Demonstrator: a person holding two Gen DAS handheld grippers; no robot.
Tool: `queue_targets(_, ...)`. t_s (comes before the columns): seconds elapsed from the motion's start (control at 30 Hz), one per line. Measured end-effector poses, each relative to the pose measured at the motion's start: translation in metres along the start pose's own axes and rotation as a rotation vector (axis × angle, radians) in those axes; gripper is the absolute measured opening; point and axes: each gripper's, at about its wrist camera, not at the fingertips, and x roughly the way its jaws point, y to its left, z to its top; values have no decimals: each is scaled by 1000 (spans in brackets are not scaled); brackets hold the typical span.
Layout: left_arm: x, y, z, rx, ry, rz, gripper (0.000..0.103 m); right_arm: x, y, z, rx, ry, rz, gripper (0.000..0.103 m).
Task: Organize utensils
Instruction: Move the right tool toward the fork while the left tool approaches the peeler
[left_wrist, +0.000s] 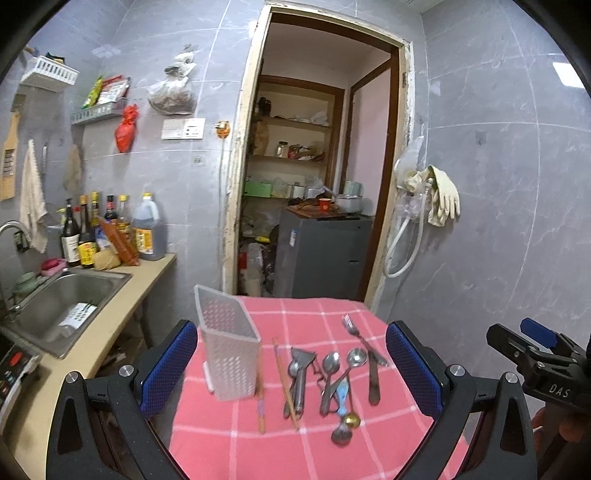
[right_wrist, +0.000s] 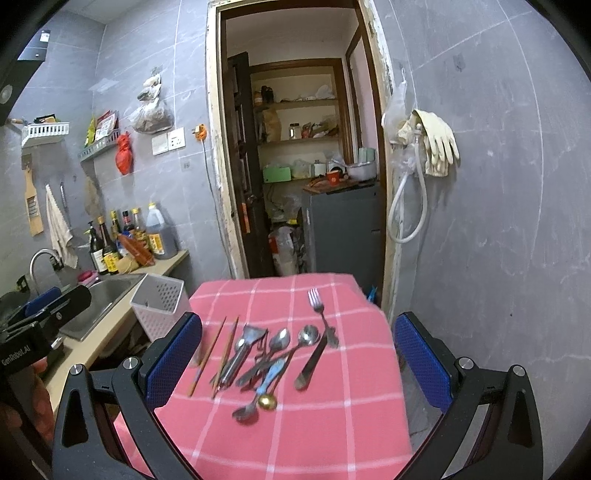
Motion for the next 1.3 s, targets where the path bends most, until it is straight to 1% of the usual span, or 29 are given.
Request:
queue_targets(0.2,31,6,15,-20,-6,-58,103,19,6,25,-9,-42,-31,102)
queue_targets(0.37,54,5,23,-18,4,-64,103,36,4,38,-17,-47,-41,102)
queue_targets(0.47,70,2,23,-25,28,-68,103,51,-2,42,-20,-34,-35,102)
queue_targets(0.57,84,0,21,-37,44,-70,103,69,-13,47,-27,-19,-3,102)
queue_targets(0.63,95,-5,22,-42,64,-63,103,82,-20,47,-34,-3,28,102)
queue_targets(0.73,111,-15,22,-40,68,-67,102,105,-35,51,-43,27,94,102)
queue_targets(0.77,116,-17,22,-37,73,-67,102,110,-37,51,-47,34,104,102)
queue_targets(0.83,128,-25,21,-35,87,-69,100,124,-43,50,-60,51,132,102)
queue_targets(1.0,159,-40,15,-60,130,-77,91,157,-56,47,-68,90,202,101)
queue_targets(1.1,178,-46,9,-74,157,-73,88,181,-63,44,-69,117,237,95)
queue_targets(1.17,193,-48,3,-83,182,-60,84,194,-65,40,-65,134,253,88)
queue_targets(1.3,222,-48,-9,-112,248,-11,77,220,-71,32,-52,166,283,80)
